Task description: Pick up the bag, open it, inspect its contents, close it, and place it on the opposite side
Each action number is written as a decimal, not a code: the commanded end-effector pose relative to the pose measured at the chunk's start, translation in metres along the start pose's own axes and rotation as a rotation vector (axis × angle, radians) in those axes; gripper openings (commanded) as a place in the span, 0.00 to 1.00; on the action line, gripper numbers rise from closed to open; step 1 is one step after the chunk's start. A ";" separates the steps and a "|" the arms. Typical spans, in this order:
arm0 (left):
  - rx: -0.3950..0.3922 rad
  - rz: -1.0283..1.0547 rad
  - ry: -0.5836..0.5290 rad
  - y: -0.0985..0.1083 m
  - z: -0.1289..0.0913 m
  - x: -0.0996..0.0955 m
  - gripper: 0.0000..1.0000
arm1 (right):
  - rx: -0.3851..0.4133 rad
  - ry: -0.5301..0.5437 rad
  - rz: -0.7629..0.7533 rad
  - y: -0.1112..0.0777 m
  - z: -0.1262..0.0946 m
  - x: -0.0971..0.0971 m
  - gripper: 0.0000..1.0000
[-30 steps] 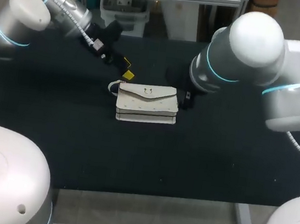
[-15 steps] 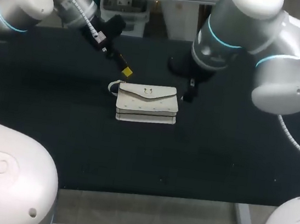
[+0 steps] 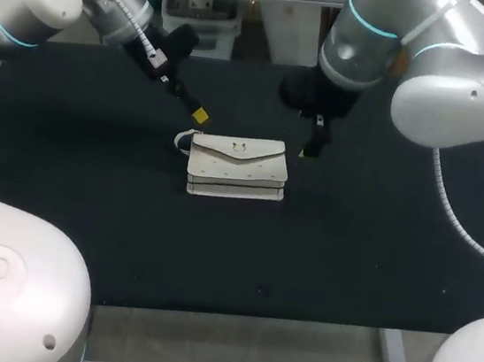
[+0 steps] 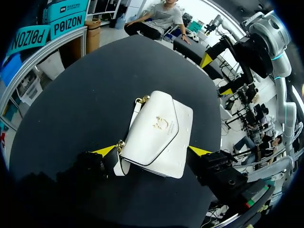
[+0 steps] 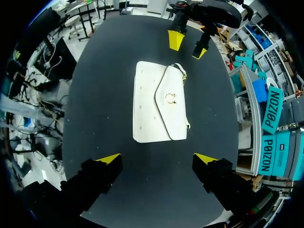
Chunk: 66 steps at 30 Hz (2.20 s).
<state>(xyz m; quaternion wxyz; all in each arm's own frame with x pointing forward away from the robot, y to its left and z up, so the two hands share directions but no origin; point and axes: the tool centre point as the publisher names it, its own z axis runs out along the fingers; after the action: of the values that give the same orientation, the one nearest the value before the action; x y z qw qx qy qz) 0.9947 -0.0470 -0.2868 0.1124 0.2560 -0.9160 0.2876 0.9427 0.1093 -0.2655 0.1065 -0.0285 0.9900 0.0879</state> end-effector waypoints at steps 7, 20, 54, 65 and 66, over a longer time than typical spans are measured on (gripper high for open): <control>-0.035 -0.006 0.020 0.000 -0.001 -0.002 1.00 | -0.109 0.301 -0.006 -0.012 -0.003 -0.005 1.00; 0.018 -0.067 0.000 -0.006 0.004 -0.002 1.00 | -0.091 0.302 0.089 -0.008 -0.006 -0.010 1.00; 0.277 -1.269 -0.449 -0.015 0.013 -0.026 1.00 | -0.071 0.428 0.875 -0.024 -0.012 0.018 1.00; 0.132 -1.429 -0.341 -0.001 0.019 -0.035 1.00 | -0.040 0.490 1.146 -0.036 0.000 0.037 1.00; 0.120 -1.420 -0.328 -0.001 0.019 -0.036 1.00 | -0.042 0.493 1.153 -0.037 0.001 0.038 1.00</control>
<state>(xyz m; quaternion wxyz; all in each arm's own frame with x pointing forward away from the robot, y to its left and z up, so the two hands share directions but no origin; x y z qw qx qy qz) 1.0123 -0.0458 -0.3163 0.0896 0.8252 -0.5178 0.2072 0.9094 0.0767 -0.2756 -0.1863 0.4876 0.8422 0.1348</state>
